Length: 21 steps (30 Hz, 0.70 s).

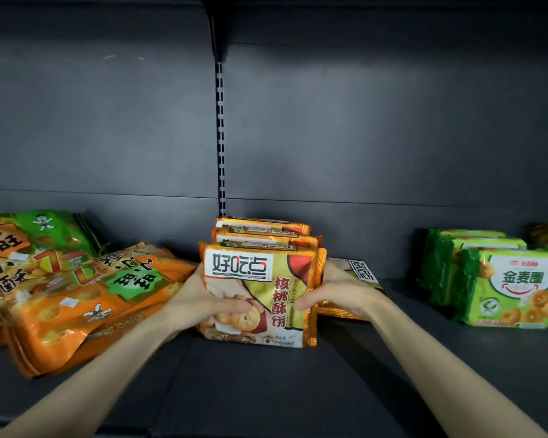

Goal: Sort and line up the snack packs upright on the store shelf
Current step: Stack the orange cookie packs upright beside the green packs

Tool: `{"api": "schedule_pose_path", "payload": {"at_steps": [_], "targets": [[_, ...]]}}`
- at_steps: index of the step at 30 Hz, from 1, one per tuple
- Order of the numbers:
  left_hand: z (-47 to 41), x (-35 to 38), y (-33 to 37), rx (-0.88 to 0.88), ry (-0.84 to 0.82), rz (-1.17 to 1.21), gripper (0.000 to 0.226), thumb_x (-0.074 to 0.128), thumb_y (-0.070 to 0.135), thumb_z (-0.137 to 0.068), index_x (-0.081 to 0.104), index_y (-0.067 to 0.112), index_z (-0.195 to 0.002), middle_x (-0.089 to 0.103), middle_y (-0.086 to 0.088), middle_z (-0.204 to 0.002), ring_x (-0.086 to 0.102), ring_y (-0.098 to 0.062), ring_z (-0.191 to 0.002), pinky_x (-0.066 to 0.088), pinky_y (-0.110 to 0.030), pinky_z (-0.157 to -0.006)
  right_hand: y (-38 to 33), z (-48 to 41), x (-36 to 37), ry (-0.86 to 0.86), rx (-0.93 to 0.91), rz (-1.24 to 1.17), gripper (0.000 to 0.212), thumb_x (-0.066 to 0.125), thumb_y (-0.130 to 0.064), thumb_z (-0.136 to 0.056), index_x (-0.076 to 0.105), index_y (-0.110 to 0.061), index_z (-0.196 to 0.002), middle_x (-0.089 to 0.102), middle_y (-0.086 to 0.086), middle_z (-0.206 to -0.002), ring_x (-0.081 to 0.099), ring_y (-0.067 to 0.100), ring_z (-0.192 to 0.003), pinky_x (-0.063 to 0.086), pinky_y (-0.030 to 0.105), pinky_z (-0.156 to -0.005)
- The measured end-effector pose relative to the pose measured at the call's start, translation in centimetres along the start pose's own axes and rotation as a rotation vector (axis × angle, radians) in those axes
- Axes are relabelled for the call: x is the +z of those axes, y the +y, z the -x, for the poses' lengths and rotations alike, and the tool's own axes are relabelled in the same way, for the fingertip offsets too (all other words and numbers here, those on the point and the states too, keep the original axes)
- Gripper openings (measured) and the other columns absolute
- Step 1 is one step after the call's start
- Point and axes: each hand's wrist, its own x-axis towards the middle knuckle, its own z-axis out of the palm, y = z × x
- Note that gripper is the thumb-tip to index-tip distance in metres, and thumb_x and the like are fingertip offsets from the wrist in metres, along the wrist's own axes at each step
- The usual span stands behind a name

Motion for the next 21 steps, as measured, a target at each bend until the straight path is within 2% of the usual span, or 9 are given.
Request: {"api": "schedule_pose_path", "payload": {"at_steps": [5, 10, 13, 16, 19, 21], "targets": [[-2.5, 0.6, -0.5, -0.003, -0.077, 0.024, 0.078, 0.089, 0.011, -0.057, 0.051, 0.020, -0.125, 0.072, 0.006, -0.106, 0.068, -0.005, -0.097, 0.055, -0.019, -0.076, 0.4, -0.2, -1.2, 0.091, 0.047, 0.013, 0.077, 0.085, -0.012, -0.055, 0.053, -0.024, -0.123, 0.069, -0.006, -0.114, 0.064, 0.013, -0.108, 0.045, 0.045, -0.102], [-4.9, 1.0, -1.3, -0.072, -0.124, 0.031, 0.089, 0.093, 0.010, -0.046, 0.050, 0.025, -0.122, 0.071, 0.002, -0.108, 0.067, -0.014, -0.102, 0.055, -0.039, -0.090, 1.2, -1.1, -2.0, 0.161, 0.081, -0.037, 0.072, 0.084, -0.009, -0.062, 0.049, -0.024, -0.123, 0.068, -0.002, -0.115, 0.064, 0.017, -0.108, 0.046, 0.049, -0.100], [-6.4, 1.5, -1.6, -0.070, -0.121, 0.030, 0.090, 0.093, 0.011, -0.047, 0.049, 0.027, -0.123, 0.070, 0.002, -0.109, 0.066, -0.014, -0.103, 0.054, -0.040, -0.091, 1.4, -1.8, -2.7, 0.183, 0.097, -0.018, 0.062, 0.080, -0.006, -0.071, 0.049, -0.024, -0.121, 0.068, -0.001, -0.114, 0.065, 0.017, -0.106, 0.050, 0.047, -0.096], [-7.6, 2.0, -1.5, -0.056, -0.109, 0.044, 0.083, 0.089, 0.005, -0.055, 0.047, 0.029, -0.122, 0.069, 0.004, -0.107, 0.066, -0.012, -0.101, 0.056, -0.032, -0.085, 1.4, -2.4, -3.1, 0.211, 0.083, 0.029, 0.055, 0.077, -0.008, -0.076, 0.047, -0.026, -0.119, 0.068, -0.003, -0.112, 0.066, 0.014, -0.103, 0.052, 0.040, -0.093], [-8.3, 2.4, -1.5, -0.034, -0.086, 0.026, 0.077, 0.088, 0.006, -0.057, 0.048, 0.026, -0.120, 0.069, 0.006, -0.103, 0.066, -0.007, -0.095, 0.056, -0.020, -0.074, 1.5, -2.7, -3.2, 0.229, 0.058, 0.061, 0.050, 0.073, -0.008, -0.079, 0.045, -0.031, -0.115, 0.066, -0.013, -0.101, 0.065, 0.003, -0.090, 0.052, 0.019, -0.076], [-8.5, 2.4, -1.6, -0.022, -0.062, 0.005, 0.074, 0.087, 0.007, -0.057, 0.050, 0.025, -0.118, 0.069, 0.007, -0.102, 0.066, -0.006, -0.093, 0.057, -0.023, -0.078, 1.5, -2.9, -3.2, 0.242, 0.038, 0.097, 0.050, 0.072, -0.010, -0.081, 0.044, -0.032, -0.116, 0.063, -0.017, -0.098, 0.063, -0.001, -0.086, 0.049, 0.014, -0.070]]}}
